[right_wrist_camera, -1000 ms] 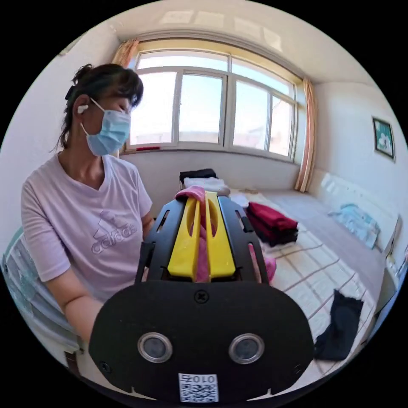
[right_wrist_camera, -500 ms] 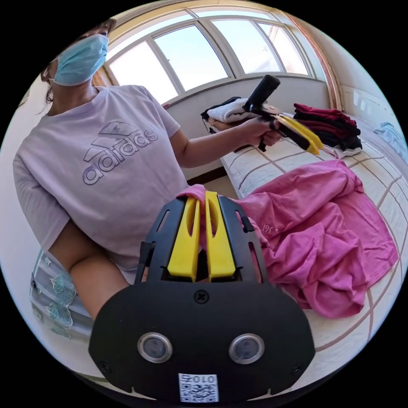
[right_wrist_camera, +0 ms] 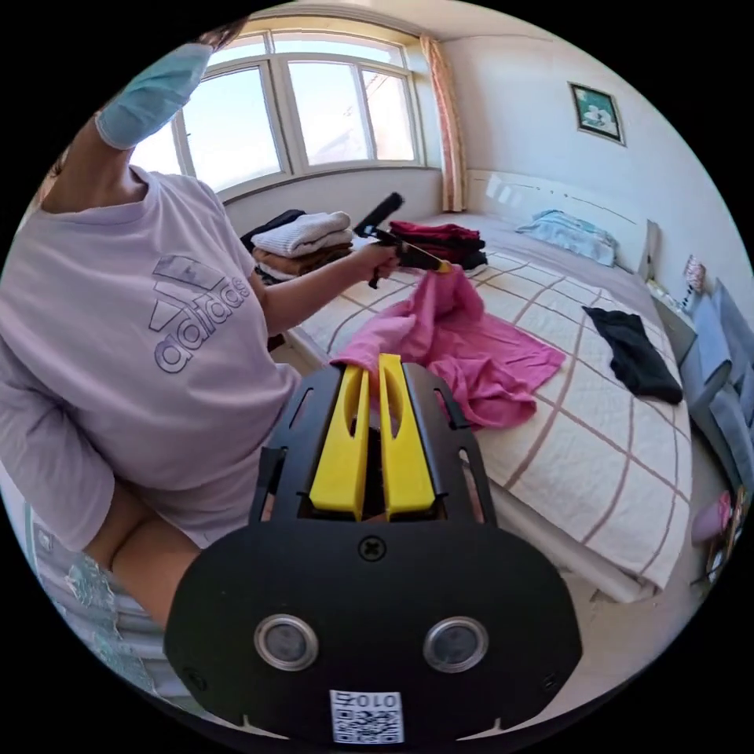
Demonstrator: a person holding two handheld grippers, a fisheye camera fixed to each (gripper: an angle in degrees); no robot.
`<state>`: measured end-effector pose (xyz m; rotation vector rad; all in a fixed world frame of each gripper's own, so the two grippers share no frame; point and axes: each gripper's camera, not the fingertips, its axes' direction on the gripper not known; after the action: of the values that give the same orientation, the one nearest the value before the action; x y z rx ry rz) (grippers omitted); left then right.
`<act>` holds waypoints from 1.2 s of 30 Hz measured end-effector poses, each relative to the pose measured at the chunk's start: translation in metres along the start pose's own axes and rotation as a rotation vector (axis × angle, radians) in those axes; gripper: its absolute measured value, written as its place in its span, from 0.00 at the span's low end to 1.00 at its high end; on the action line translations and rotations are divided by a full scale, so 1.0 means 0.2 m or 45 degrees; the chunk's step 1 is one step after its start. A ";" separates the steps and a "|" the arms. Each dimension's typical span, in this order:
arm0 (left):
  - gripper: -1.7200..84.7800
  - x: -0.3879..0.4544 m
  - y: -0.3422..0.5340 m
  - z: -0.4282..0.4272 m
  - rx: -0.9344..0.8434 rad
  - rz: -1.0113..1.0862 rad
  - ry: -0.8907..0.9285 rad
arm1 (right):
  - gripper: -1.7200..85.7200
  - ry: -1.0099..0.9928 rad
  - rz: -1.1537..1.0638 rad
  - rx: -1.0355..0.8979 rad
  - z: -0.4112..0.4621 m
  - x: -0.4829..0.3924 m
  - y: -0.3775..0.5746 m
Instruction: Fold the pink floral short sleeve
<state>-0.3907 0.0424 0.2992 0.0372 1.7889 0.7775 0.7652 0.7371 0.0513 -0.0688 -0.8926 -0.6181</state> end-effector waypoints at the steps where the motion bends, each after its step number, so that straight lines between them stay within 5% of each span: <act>1: 0.06 -0.01 0.02 -0.10 0.064 0.015 0.044 | 0.06 0.109 0.061 0.036 -0.09 -0.02 0.00; 5: 0.05 -0.10 0.26 -0.86 0.630 0.019 0.381 | 0.05 0.323 0.179 0.221 -0.37 -0.08 -0.02; 8: 0.05 -0.05 0.42 -1.26 0.845 0.115 0.323 | 0.05 0.379 -0.008 0.469 -0.58 -0.20 -0.10; 12: 0.05 -0.13 0.35 -1.32 0.731 0.085 0.248 | 0.04 0.489 -0.003 0.319 -0.57 -0.02 -0.37; 17: 0.04 -0.64 -0.17 -0.94 0.513 -0.125 0.474 | 0.04 0.320 0.445 0.032 -0.32 0.85 -0.76; 20: 0.04 -0.78 -0.60 -0.98 0.554 -0.193 0.371 | 0.04 0.732 0.311 0.205 -0.52 0.91 -1.14; 24: 0.04 -0.47 -0.88 -1.55 0.933 0.145 0.063 | 0.05 0.969 0.134 0.534 -0.96 0.68 -1.46; 29: 0.04 -0.32 -0.78 -1.81 0.926 0.310 0.153 | 0.05 0.883 -0.032 0.512 -1.06 0.57 -1.37; 36: 0.04 -0.50 -0.19 -1.12 0.595 0.197 0.435 | 0.04 0.695 0.083 0.087 -0.40 0.73 -0.66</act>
<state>-0.5345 -0.1356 0.3970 0.3739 2.2849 0.4749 0.8198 0.5354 0.0840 0.1281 -0.3798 -0.5082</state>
